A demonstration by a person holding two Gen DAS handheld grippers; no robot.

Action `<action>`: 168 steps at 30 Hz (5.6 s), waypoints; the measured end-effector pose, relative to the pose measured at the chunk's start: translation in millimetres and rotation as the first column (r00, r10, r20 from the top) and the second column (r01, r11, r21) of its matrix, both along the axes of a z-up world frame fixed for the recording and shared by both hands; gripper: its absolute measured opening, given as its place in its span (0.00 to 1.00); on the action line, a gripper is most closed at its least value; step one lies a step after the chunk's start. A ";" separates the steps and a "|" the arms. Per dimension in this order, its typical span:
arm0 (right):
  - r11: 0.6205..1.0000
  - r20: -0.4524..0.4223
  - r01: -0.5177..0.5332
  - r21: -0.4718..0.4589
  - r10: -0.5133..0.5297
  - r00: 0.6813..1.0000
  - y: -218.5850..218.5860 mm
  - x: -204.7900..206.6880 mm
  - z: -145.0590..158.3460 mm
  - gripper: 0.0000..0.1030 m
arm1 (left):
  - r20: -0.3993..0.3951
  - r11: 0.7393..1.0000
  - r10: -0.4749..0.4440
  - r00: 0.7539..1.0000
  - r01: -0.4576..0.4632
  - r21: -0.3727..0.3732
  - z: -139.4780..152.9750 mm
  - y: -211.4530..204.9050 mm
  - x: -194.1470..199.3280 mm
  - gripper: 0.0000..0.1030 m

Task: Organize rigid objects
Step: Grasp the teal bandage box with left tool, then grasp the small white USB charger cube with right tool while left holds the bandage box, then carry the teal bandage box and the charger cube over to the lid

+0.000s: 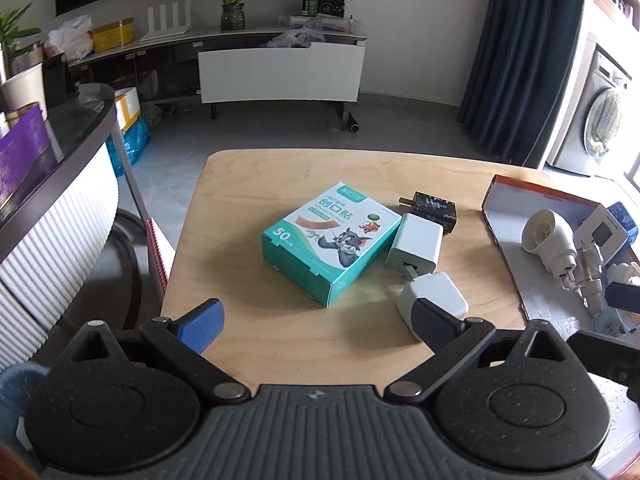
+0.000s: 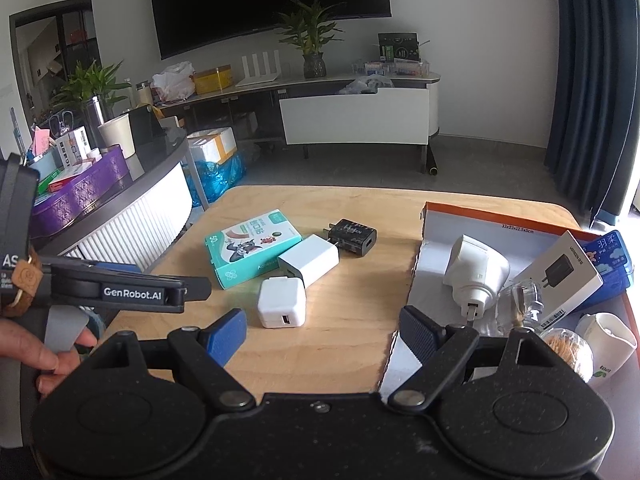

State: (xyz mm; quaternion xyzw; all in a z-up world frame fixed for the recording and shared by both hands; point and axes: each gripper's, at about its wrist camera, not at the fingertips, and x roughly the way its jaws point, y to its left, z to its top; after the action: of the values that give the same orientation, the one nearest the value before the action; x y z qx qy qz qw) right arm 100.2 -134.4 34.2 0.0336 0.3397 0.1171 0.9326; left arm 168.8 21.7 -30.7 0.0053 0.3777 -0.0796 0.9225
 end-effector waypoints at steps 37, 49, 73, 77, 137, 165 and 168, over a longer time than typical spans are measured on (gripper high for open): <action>0.999 -0.116 -0.037 -0.010 0.035 0.993 49.9 57.7 -50.5 0.95 | -0.023 0.999 -0.036 0.999 0.037 0.028 -11.7 1.4 36.2 0.69; 0.996 -0.128 -0.056 -0.073 0.047 0.991 74.0 85.8 -66.0 0.50 | -0.023 0.991 0.127 0.992 -0.127 -0.038 -1.2 17.4 -11.1 0.69; 1.000 0.014 0.012 -0.005 -0.012 1.000 37.9 -13.9 2.2 0.50 | 0.062 0.986 0.138 0.988 -0.132 -0.098 24.5 -13.0 -85.0 0.69; 1.000 0.036 0.024 -0.009 -0.024 0.999 31.4 -29.4 8.5 0.50 | 0.078 0.988 0.128 0.989 -0.121 -0.093 26.1 -18.4 -97.6 0.69; 0.990 0.179 0.131 0.059 -0.140 0.974 -35.1 -118.1 37.4 0.50 | 0.172 0.994 0.070 0.983 -0.054 -0.098 45.4 -56.2 -148.4 0.69; 0.977 0.188 0.200 0.066 -0.210 0.959 -64.5 -130.5 39.1 0.50 | 0.183 0.996 0.001 0.983 0.014 -0.083 46.5 -78.1 -144.4 0.69; 0.975 0.190 0.210 0.067 -0.219 0.957 -68.9 -131.9 38.9 0.50 | 0.185 0.996 -0.009 0.983 0.025 -0.082 46.8 -81.2 -144.1 0.69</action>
State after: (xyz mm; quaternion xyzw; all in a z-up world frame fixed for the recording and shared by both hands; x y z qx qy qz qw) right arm -31.7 -203.3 73.1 0.0802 0.2375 0.0258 0.9677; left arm 24.7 -59.5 16.1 -0.0227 0.2867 -0.1024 0.9522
